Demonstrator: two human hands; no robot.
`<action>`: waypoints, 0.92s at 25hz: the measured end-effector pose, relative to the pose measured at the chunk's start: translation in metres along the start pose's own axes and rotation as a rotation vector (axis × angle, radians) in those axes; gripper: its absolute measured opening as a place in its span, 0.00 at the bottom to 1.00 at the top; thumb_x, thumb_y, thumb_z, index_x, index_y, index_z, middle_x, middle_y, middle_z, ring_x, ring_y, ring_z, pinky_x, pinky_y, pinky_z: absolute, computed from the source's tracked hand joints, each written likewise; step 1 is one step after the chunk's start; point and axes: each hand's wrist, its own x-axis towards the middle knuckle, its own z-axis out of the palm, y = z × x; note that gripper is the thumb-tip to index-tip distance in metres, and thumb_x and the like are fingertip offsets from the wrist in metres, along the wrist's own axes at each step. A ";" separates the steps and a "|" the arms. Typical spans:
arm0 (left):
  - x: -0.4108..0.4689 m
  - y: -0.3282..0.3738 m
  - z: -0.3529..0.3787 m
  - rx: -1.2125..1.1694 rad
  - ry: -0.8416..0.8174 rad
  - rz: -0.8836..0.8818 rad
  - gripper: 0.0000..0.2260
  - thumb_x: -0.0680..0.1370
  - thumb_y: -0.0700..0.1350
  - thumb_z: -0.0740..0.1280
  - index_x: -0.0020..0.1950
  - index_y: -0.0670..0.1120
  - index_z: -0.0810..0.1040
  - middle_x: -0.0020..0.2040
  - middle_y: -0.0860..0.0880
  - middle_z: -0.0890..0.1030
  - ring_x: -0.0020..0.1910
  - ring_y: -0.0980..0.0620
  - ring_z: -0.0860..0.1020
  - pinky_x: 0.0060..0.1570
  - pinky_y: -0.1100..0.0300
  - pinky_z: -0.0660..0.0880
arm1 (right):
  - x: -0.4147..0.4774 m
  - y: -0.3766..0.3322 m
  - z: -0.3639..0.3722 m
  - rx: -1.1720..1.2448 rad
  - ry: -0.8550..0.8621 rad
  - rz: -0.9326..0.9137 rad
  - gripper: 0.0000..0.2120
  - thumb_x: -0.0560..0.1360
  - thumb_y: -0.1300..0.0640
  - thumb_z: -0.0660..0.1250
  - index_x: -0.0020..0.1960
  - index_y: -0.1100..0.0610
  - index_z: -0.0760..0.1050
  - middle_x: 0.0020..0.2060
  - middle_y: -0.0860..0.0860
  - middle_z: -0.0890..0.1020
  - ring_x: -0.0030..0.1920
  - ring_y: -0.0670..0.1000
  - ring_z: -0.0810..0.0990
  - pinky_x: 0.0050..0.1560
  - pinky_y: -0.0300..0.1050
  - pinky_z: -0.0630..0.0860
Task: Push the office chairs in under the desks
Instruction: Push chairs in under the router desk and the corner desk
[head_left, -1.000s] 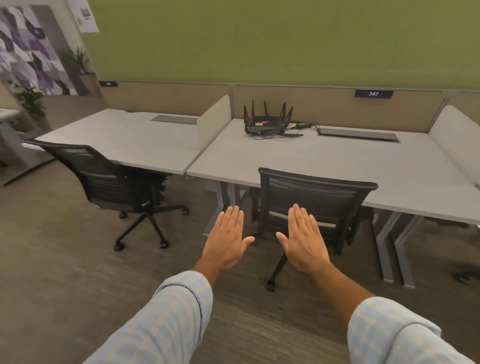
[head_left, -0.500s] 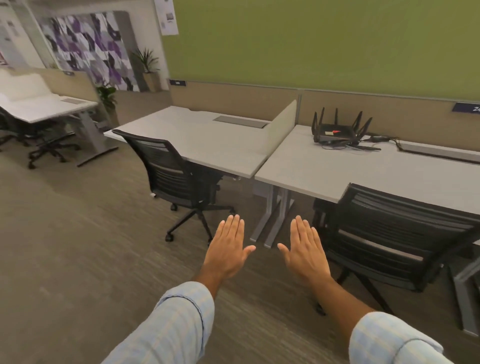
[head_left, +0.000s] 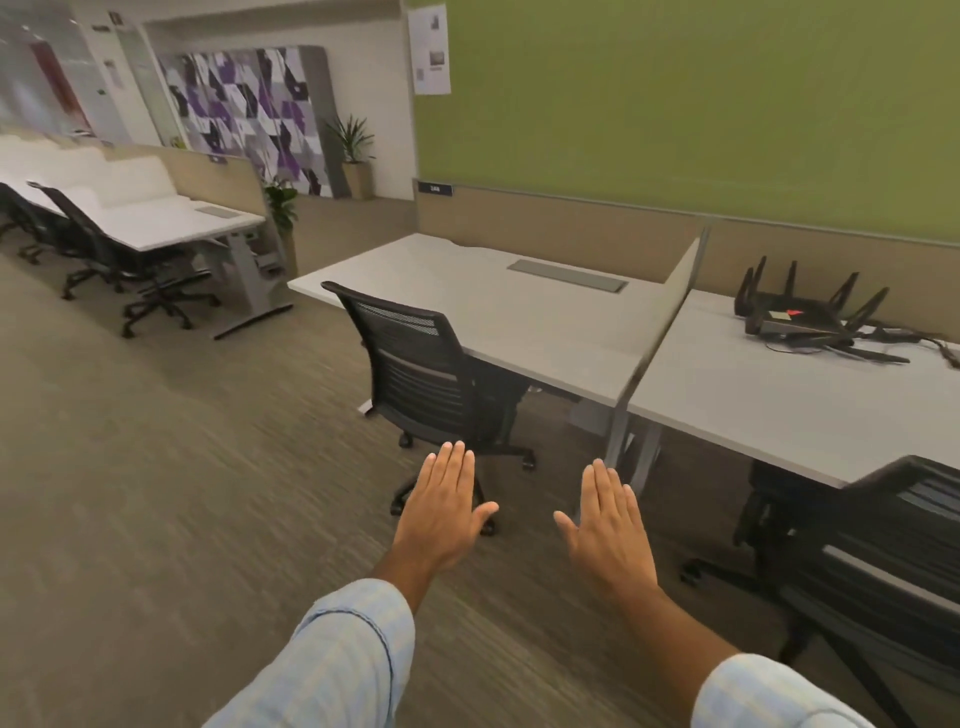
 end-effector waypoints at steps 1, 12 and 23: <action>0.005 -0.015 -0.001 0.003 -0.001 -0.013 0.40 0.85 0.67 0.47 0.86 0.40 0.47 0.87 0.39 0.49 0.86 0.41 0.45 0.84 0.43 0.46 | 0.013 -0.012 0.003 0.001 0.006 -0.009 0.43 0.82 0.31 0.37 0.86 0.59 0.40 0.85 0.58 0.41 0.84 0.56 0.36 0.82 0.55 0.37; 0.114 -0.171 0.023 0.012 0.002 -0.069 0.40 0.84 0.67 0.46 0.86 0.40 0.46 0.87 0.39 0.48 0.86 0.41 0.44 0.84 0.43 0.47 | 0.195 -0.112 0.060 0.014 0.023 -0.111 0.40 0.84 0.31 0.36 0.85 0.57 0.37 0.84 0.55 0.39 0.83 0.54 0.34 0.80 0.52 0.33; 0.282 -0.321 0.018 0.028 -0.001 -0.072 0.40 0.84 0.67 0.48 0.85 0.38 0.49 0.86 0.37 0.51 0.86 0.41 0.47 0.85 0.44 0.46 | 0.399 -0.171 0.089 0.082 0.037 -0.087 0.40 0.85 0.32 0.38 0.85 0.58 0.36 0.85 0.57 0.40 0.84 0.54 0.35 0.82 0.53 0.36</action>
